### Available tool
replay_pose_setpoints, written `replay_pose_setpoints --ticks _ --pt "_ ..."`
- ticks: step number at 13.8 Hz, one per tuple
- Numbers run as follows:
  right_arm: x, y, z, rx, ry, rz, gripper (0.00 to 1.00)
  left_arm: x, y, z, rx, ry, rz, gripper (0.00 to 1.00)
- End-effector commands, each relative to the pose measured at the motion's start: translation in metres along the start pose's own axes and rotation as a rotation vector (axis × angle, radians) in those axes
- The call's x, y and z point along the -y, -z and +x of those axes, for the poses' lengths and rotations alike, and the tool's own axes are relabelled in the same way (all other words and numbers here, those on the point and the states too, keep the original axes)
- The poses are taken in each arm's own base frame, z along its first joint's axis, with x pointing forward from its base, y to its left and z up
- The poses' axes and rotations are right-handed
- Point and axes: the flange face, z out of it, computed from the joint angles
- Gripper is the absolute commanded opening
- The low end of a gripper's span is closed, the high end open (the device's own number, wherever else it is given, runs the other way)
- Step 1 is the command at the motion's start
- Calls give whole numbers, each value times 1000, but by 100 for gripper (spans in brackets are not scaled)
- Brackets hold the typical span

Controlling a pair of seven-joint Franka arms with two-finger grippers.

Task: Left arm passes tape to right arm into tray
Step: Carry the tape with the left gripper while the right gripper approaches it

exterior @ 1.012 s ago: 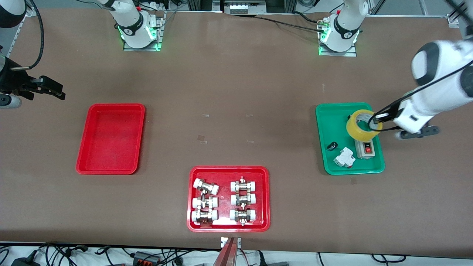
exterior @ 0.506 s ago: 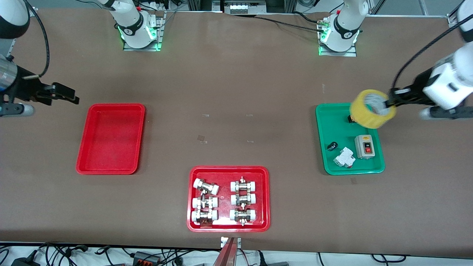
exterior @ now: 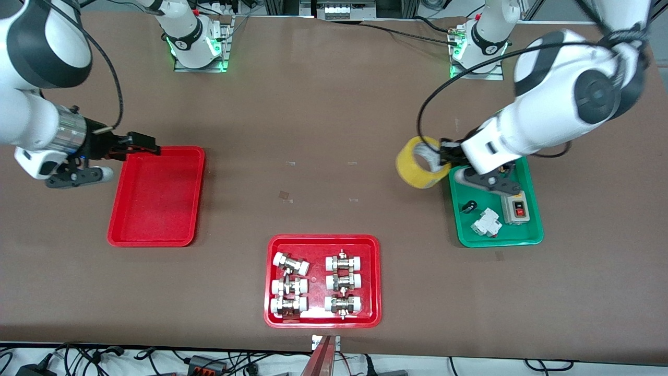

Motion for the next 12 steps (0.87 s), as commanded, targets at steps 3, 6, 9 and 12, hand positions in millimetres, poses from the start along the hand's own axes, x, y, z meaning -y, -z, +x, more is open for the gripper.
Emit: replay_pose_setpoints --ticks 3,6,9,12 --pt "59 -28 18 21 73 131 100 -36 -72 41 -59 25 -135 0" --pt "66 -42 27 38 50 255 100 -82 -123 50 -150 85 -176 0" --pt "82 -49 34 13 101 316 100 -114 -152 46 -178 229 -216 0" --pt "84 -73 50 -4 173 450 100 -158 -180 29 -169 290 -238 0"
